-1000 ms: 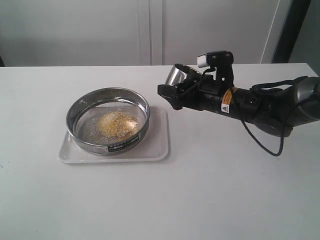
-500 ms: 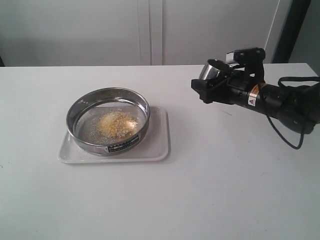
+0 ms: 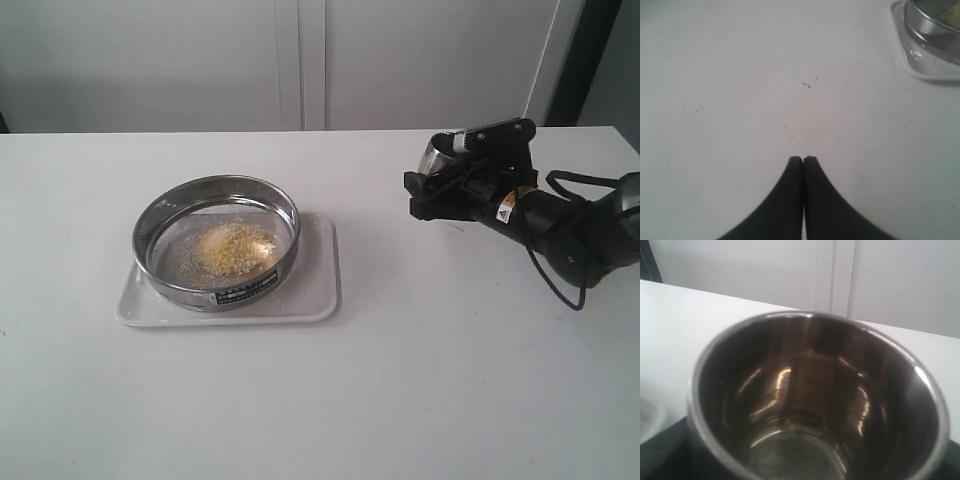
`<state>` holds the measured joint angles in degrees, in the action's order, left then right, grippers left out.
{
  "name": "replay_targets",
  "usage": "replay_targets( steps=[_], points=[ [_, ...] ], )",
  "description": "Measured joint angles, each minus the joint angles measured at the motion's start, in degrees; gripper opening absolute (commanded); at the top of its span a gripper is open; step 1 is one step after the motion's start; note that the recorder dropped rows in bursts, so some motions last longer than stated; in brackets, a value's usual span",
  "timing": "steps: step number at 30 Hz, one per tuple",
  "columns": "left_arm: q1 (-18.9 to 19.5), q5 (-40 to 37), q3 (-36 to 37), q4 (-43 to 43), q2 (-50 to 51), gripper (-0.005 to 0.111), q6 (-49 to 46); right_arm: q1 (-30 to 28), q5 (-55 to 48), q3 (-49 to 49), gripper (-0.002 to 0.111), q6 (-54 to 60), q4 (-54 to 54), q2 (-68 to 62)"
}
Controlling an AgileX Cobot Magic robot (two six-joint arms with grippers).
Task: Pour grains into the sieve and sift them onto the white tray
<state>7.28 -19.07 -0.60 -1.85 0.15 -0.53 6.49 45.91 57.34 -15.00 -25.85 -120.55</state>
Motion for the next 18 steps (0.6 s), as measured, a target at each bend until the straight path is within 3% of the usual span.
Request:
replay_targets(
  steps=[18],
  points=[
    [0.0, 0.0, 0.0, 0.0, 0.0, 0.0, 0.0, 0.0, 2.6, 4.1, 0.0, 2.2, 0.3, -8.5]
  ],
)
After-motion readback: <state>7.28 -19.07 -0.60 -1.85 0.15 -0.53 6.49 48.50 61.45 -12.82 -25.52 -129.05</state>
